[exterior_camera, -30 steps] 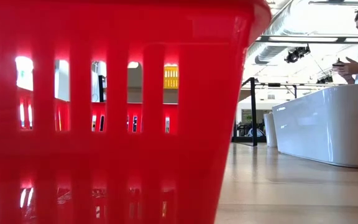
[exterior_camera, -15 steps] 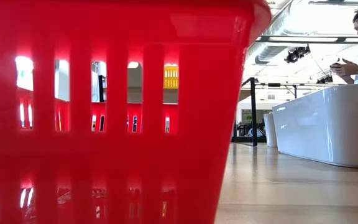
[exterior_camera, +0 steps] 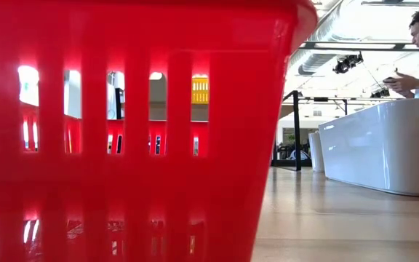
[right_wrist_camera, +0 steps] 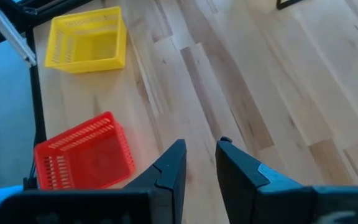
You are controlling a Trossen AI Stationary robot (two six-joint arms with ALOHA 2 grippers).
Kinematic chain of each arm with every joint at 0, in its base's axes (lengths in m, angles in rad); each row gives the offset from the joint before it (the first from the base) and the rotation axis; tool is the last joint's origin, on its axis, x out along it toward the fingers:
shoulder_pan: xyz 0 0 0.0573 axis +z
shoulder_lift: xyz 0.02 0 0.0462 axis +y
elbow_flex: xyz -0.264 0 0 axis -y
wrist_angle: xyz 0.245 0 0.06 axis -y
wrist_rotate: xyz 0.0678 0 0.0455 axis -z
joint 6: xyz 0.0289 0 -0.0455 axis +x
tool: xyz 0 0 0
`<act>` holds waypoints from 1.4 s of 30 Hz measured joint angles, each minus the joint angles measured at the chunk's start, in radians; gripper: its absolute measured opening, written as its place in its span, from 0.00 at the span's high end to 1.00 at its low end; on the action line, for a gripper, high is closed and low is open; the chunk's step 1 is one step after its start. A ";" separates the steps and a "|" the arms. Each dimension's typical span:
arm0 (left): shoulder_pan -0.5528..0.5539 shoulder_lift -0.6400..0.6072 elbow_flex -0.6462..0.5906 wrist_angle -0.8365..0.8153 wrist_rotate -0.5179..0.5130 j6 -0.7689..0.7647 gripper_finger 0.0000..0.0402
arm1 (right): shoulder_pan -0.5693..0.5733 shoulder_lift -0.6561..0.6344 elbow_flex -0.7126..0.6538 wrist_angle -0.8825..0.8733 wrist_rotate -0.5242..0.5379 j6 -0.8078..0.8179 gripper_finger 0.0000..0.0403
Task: Stack baskets on shelf by color
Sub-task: Stack the bottom yellow bin on top of the other yellow bin on the shelf
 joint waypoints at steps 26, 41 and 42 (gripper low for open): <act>-0.050 0.142 -0.184 0.047 0.085 -0.317 0.59 | 0.002 0.000 -0.001 0.000 -0.025 -0.116 0.82; -0.050 0.122 -0.388 0.308 0.163 -0.333 0.59 | 0.001 0.000 -0.001 0.001 -0.020 -0.105 0.82; -0.050 0.122 -0.402 0.332 0.168 -0.335 0.59 | 0.001 0.000 -0.001 0.001 -0.020 -0.105 0.82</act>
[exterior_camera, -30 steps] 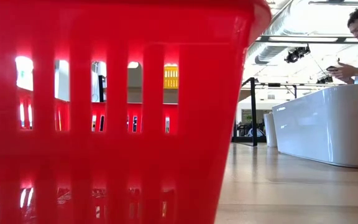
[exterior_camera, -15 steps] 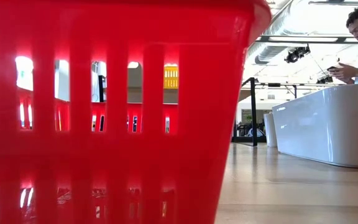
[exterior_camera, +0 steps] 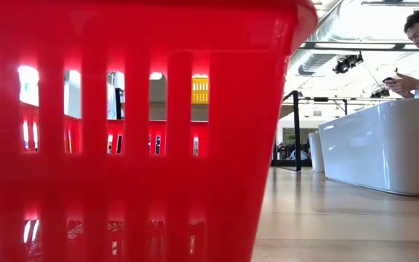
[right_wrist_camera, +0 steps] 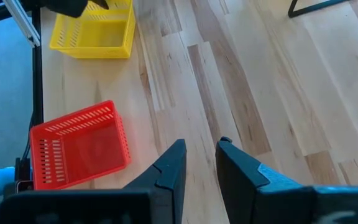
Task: Stack baskets on shelf by color
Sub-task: Stack the bottom yellow bin on top of the other yellow bin on the shelf
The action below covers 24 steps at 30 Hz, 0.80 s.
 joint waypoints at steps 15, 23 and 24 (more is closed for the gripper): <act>0.000 0.000 -0.054 0.135 0.027 -0.144 0.88 | 0.007 0.000 0.000 0.014 0.002 -0.022 0.82; 0.011 0.000 -0.042 0.144 -0.002 -0.245 0.98 | 0.038 0.000 0.000 0.074 -0.002 -0.117 0.82; 0.016 0.000 -0.032 0.145 -0.012 -0.250 0.99 | 0.045 0.000 0.000 0.090 -0.006 -0.133 0.82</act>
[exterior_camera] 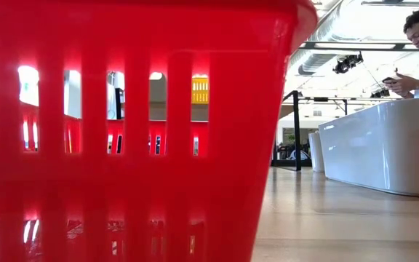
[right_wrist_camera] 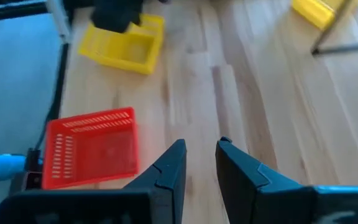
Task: Stack baskets on shelf by color
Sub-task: Stack the bottom yellow bin on top of the other yellow bin on the shelf
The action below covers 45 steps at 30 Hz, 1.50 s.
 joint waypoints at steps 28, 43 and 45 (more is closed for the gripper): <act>0.398 0.000 0.486 -0.343 -0.293 0.189 1.00 | 0.161 0.111 0.000 0.254 0.010 -0.445 0.82; 0.568 0.020 0.496 -0.209 -0.347 0.294 1.00 | 0.151 0.159 0.000 0.302 0.127 -0.636 0.66; 0.582 0.022 0.495 -0.189 -0.348 0.311 1.00 | 0.139 0.171 0.000 0.291 0.143 -0.657 0.65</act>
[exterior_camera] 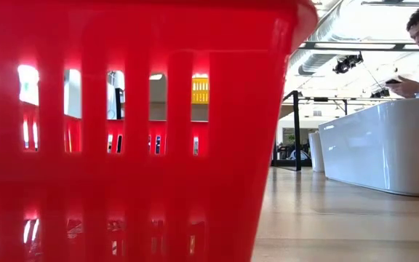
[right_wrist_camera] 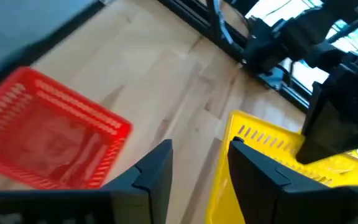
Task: Stack baskets on shelf by color
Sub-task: Stack the bottom yellow bin on top of the other yellow bin on the shelf
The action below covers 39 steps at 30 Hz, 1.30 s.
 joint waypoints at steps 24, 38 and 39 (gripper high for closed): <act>0.048 0.034 0.000 0.095 0.003 0.105 1.00 | -0.103 0.075 0.000 -0.170 0.031 0.124 0.84; 0.047 0.034 0.000 0.101 0.044 0.238 0.84 | -0.112 0.074 0.000 -0.194 0.005 0.266 1.00; 0.047 0.032 0.000 0.100 0.052 0.252 0.82 | -0.112 0.074 0.000 -0.198 0.004 0.276 1.00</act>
